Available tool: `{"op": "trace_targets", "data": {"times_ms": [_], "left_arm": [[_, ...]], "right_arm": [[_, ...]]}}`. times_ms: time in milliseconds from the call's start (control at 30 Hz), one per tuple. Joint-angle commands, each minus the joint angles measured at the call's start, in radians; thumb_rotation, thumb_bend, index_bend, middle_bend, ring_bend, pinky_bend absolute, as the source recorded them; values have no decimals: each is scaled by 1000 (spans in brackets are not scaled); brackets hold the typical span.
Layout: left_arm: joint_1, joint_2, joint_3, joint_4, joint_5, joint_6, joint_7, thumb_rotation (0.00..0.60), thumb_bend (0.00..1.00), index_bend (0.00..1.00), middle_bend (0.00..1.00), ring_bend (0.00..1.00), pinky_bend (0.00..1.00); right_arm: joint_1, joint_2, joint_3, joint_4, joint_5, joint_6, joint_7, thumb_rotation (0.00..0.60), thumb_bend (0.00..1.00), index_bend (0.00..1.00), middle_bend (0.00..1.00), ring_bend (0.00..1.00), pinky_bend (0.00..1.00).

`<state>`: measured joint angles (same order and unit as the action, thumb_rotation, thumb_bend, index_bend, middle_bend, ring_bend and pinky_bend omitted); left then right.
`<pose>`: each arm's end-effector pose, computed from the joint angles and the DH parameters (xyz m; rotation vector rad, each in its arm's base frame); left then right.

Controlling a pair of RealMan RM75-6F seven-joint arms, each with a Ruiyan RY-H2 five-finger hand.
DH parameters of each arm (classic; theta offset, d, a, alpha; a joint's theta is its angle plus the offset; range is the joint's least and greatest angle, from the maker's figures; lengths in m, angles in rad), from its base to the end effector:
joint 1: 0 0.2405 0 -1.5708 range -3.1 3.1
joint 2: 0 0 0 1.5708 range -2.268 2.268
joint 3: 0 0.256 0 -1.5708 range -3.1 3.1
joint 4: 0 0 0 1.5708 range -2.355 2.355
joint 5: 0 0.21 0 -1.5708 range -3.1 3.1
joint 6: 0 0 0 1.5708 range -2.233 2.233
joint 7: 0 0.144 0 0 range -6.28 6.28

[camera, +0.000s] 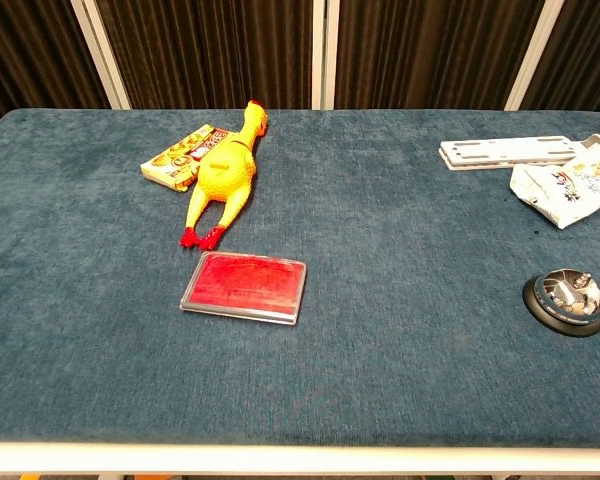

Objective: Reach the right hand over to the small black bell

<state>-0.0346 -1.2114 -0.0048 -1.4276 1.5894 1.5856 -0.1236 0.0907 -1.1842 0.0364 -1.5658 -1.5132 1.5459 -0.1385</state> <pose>-0.3320 0.1565 0.1477 -1.3917 -0.8843 -0.9740 -0.3092 -0.1801 0.1477 1.4054 -0.7693 0.8546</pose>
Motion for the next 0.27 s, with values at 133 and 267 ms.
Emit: {"op": "trace_targets", "data": {"times_ms": [133, 267], "left_arm": [[-6, 20, -16, -30, -1, 10, 1, 600, 117, 89, 30, 0, 148], [-2, 22, -7, -33, 0, 7, 6, 600, 117, 89, 29, 0, 148]], "right_arm": [[-21, 58, 10, -89, 76, -61, -66, 600, 67, 0, 0, 0, 0], [-18, 51, 3, -91, 85, -88, -68, 600, 80, 0, 0, 0, 0]]}}
